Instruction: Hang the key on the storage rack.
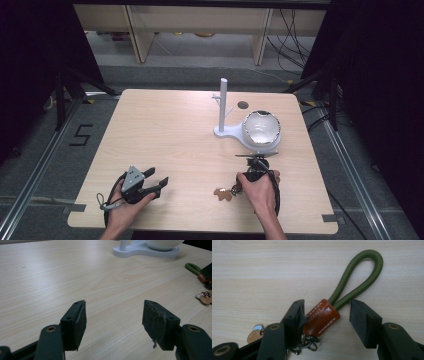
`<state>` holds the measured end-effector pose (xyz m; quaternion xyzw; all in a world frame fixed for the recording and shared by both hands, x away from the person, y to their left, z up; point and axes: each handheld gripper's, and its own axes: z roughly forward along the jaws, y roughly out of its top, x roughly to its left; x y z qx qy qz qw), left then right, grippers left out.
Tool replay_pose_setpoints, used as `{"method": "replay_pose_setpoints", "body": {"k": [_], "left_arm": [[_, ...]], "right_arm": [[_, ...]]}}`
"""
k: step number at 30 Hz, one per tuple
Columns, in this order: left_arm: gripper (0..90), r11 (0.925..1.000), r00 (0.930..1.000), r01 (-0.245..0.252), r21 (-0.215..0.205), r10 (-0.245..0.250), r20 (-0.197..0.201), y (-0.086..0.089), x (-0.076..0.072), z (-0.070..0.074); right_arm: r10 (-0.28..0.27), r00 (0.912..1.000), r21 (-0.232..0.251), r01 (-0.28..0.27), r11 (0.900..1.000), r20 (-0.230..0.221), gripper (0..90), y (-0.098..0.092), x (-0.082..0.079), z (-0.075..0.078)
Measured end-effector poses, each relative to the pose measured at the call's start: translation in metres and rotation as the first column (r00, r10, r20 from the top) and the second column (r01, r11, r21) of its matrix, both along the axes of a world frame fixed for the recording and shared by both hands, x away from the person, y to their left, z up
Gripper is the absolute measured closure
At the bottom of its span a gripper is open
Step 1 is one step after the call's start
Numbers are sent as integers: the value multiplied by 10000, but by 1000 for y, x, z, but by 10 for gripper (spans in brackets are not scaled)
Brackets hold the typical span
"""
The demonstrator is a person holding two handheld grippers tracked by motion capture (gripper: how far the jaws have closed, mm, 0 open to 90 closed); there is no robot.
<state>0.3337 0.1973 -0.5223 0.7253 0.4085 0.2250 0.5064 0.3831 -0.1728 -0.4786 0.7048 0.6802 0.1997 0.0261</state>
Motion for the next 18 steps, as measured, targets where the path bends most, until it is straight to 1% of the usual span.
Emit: {"method": "replay_pose_setpoints", "body": {"k": [1, 3, 4, 5, 6, 7, 8, 9, 10, 11, 12, 13, 15, 17, 18], "left_arm": [[354, 10000, 10000, 12, -19, -12, 7, 0, 0, 0], [354, 10000, 10000, 16, -39, -16, 9, 0, 0, 0], [354, 10000, 10000, 13, -53, -13, 4, 0, 0, 0], [354, 10000, 10000, 23, -49, -23, 0, 0, 0, 0], [355, 10000, 10000, 32, -33, -32, -6, 0, 0, 0], [355, 10000, 10000, 24, -11, -24, -13, 0, 0, 0], [355, 10000, 10000, 21, 0, -21, -21, 0, 0, 0], [355, 10000, 10000, 47, -30, -47, -4, 0, 0, 0], [355, 10000, 10000, 36, -38, -36, -15, 0, 0, 0], [355, 10000, 10000, 35, -48, -35, -13, 0, 0, 0], [355, 10000, 10000, 35, -48, -35, -19, 0, 0, 0], [355, 10000, 10000, 34, -50, -34, -22, 0, 0, 0], [355, 10000, 10000, 37, -44, -37, -36, 0, 0, 0], [355, 10000, 10000, -8, 9, 8, -72, 0, -1, 0], [355, 10000, 10000, 48, -48, -48, -45, 0, 0, 0]], "right_arm": [[-81, 10000, 62, 81, 9999, -25, 468, 3, 2, 0], [-111, 9999, -79, 110, 9999, -48, 469, 7, 2, 0], [-110, 9999, -274, 107, 9996, -107, 472, 8, 3, 0], [135, 9998, -397, -141, 9991, -164, 477, 8, 2, 0], [197, 9997, -550, -205, 9983, -160, 482, 9, 2, 1], [304, 9993, -537, -315, 9981, -223, 486, 9, 3, 1], [439, 9986, -686, -458, 9966, -287, 498, 10, 3, 1], [244, 9995, -712, -257, 9971, -183, 513, 13, 4, 1], [181, 9997, -844, -194, 9962, -168, 526, 13, 4, 0], [365, 9989, -846, -388, 9957, -284, 544, 13, 3, 1], [431, 9987, -830, -453, 9955, -281, 563, 13, 3, 1], [472, 9983, -955, -503, 9942, -340, 587, 13, 4, 1], [581, 9973, -944, -621, 9936, -449, 606, 12, 4, 1], [699, 9968, -898, -732, 9933, -399, 626, 10, 4, 1], [679, 9968, -849, -713, 9938, -420, 645, 10, 4, 2]]}}
